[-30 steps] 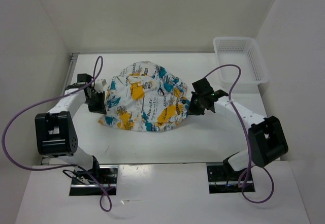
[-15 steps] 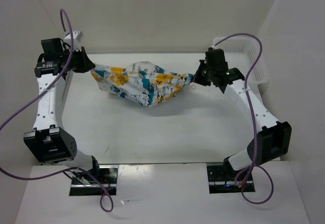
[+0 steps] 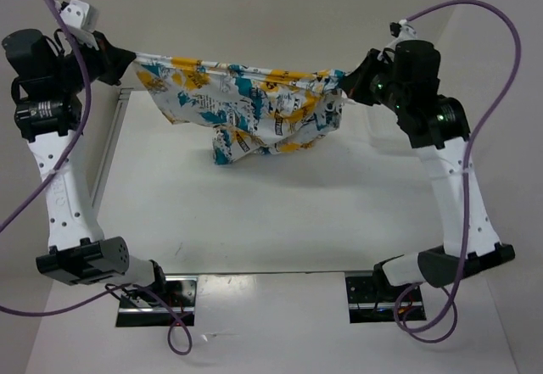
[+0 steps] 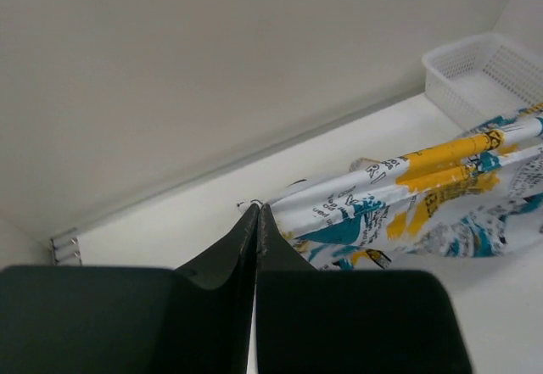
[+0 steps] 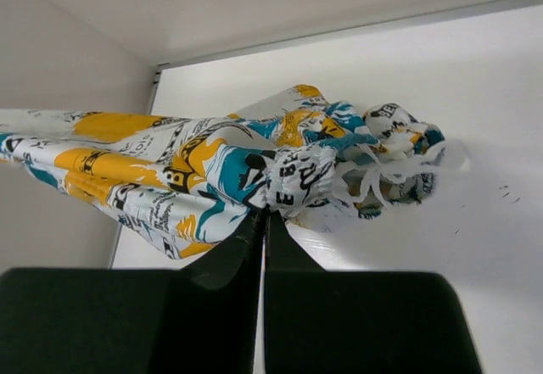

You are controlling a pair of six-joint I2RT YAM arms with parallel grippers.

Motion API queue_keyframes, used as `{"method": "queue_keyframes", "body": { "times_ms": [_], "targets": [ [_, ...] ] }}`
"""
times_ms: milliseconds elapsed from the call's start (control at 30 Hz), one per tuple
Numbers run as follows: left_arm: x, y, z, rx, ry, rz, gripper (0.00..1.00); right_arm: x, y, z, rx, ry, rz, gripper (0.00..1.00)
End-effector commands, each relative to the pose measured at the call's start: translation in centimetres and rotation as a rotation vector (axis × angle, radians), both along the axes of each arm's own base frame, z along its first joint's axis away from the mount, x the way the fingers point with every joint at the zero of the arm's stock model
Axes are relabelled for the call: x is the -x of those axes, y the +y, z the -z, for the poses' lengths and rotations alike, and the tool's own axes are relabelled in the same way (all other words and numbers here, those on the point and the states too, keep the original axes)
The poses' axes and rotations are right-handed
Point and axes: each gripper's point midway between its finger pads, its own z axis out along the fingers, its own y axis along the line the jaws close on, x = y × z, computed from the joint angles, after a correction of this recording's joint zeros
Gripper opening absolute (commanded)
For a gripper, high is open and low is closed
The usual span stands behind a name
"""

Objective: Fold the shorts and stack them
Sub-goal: Flatten the shorts out

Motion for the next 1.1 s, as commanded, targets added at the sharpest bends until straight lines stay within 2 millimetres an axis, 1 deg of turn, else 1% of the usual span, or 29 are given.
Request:
{"method": "queue_keyframes", "body": {
  "times_ms": [0, 33, 100, 133, 167, 200, 267, 333, 367, 400, 433, 467, 500, 533, 567, 600, 633, 667, 700, 733, 767, 833, 867, 900, 933, 967, 1000, 1033, 1067],
  "targets": [
    [3.3, 0.4, -8.3, -0.1, -0.27, -0.042, 0.0, 5.0, -3.0, -4.2, 0.034, -0.085, 0.046, 0.0],
    [4.0, 0.7, -9.3, -0.11, -0.296, -0.064, 0.0, 6.6, -3.3, -5.9, 0.018, -0.125, 0.037, 0.0],
    [6.4, 0.3, -12.5, -0.136, -0.382, -0.095, 0.0, 8.7, -3.7, -6.2, 0.026, -0.116, 0.022, 0.0],
    [7.7, -0.1, -13.3, -0.14, -0.397, -0.105, 0.0, 10.2, -4.1, -7.3, 0.017, -0.146, 0.023, 0.0],
    [8.5, -0.1, -14.2, -0.145, -0.418, -0.124, 0.0, 11.3, -4.3, -7.1, 0.02, -0.129, 0.014, 0.0],
    [9.9, -0.5, -15.7, -0.156, -0.458, -0.134, 0.0, 12.3, -4.6, -7.7, 0.024, -0.146, 0.011, 0.0],
    [11.5, -0.6, -16.8, -0.158, -0.482, -0.168, 0.0, 14.4, -5.2, -8.1, 0.022, -0.152, 0.012, 0.0],
    [13.7, -1.1, -18.6, -0.166, -0.525, -0.189, 0.0, 16.0, -5.2, -9.2, -0.002, -0.175, -0.01, 0.0],
    [14.3, -1.3, -19.2, -0.172, -0.546, -0.189, 0.0, 16.8, -5.1, -9.0, -0.001, -0.159, -0.025, 0.0],
    [14.7, -1.4, -19.4, -0.173, -0.549, -0.189, 0.0, 17.3, -4.6, -9.1, -0.019, -0.153, -0.06, 0.0],
    [15.4, -1.7, -19.9, -0.178, -0.567, -0.189, 0.0, 17.1, -4.5, -8.6, -0.016, -0.139, -0.06, 0.0],
    [14.8, -1.9, -19.0, -0.176, -0.541, -0.162, 0.0, 17.1, -4.3, -7.0, -0.006, -0.089, -0.07, 0.0],
    [14.7, -2.2, -18.9, -0.184, -0.557, -0.14, 0.0, 16.9, -4.1, -6.3, -0.005, -0.077, -0.078, 0.0],
    [13.8, -2.5, -17.8, -0.179, -0.535, -0.107, 0.0, 16.6, -4.0, -5.6, -0.01, -0.058, -0.076, 0.0],
    [12.9, -3.5, -16.3, -0.173, -0.507, -0.032, 0.0, 16.4, -3.9, -3.6, -0.008, -0.012, -0.073, 0.0],
    [10.6, -3.1, -12.9, -0.154, -0.439, -0.003, 0.0, 15.9, -3.7, -3.4, -0.012, -0.026, -0.073, 0.0],
    [9.8, -3.4, -11.0, -0.141, -0.401, 0.029, 0.0, 15.7, -3.4, -2.8, -0.025, -0.013, -0.082, 0.0],
    [8.9, -3.7, -9.1, -0.125, -0.353, 0.061, 0.0, 15.0, -2.9, -1.2, -0.029, 0.033, -0.092, 0.0],
    [8.1, -3.5, -6.8, -0.102, -0.289, 0.062, 0.0, 14.5, -2.1, -1.3, -0.046, 0.017, -0.129, 0.0],
    [7.9, -3.5, -5.7, -0.091, -0.256, 0.071, 0.0, 14.2, -1.6, -1.0, -0.063, 0.022, -0.144, 0.0],
    [7.7, -3.5, -5.1, -0.083, -0.235, 0.071, 0.0, 13.2, -0.9, 0.3, -0.072, 0.057, -0.161, 0.0],
    [7.3, -3.3, -3.9, -0.068, -0.193, 0.071, 0.0, 11.8, 0.9, -0.2, -0.107, 0.031, -0.225, 0.0],
    [6.4, -3.0, -3.2, -0.06, -0.17, 0.071, 0.0, 11.2, 1.7, -0.4, -0.113, 0.02, -0.254, 0.0],
    [5.9, -3.0, -2.5, -0.052, -0.149, 0.08, 0.0, 9.4, 3.0, -0.3, -0.124, 0.022, -0.271, 0.0],
    [5.5, -2.9, -2.2, -0.049, -0.139, 0.081, 0.0, 8.9, 3.8, -2.2, -0.128, -0.023, -0.285, 0.0],
    [4.8, -2.8, -1.5, -0.041, -0.119, 0.09, 0.0, 9.0, 5.6, -3.1, -0.12, -0.041, -0.331, 0.0],
    [4.5, -2.7, -1.0, -0.034, -0.101, 0.09, 0.0, 7.1, 7.1, -2.8, -0.101, -0.025, -0.338, 0.0],
    [4.3, -2.6, -1.1, -0.034, -0.1, 0.09, 0.0, 7.2, 7.4, -6.7, -0.112, -0.117, -0.339, 0.0],
    [3.7, -2.4, -0.4, -0.023, -0.07, 0.09, 0.0, 7.2, 8.4, -8.1, -0.112, -0.156, -0.363, 0.0]
  ]
}}
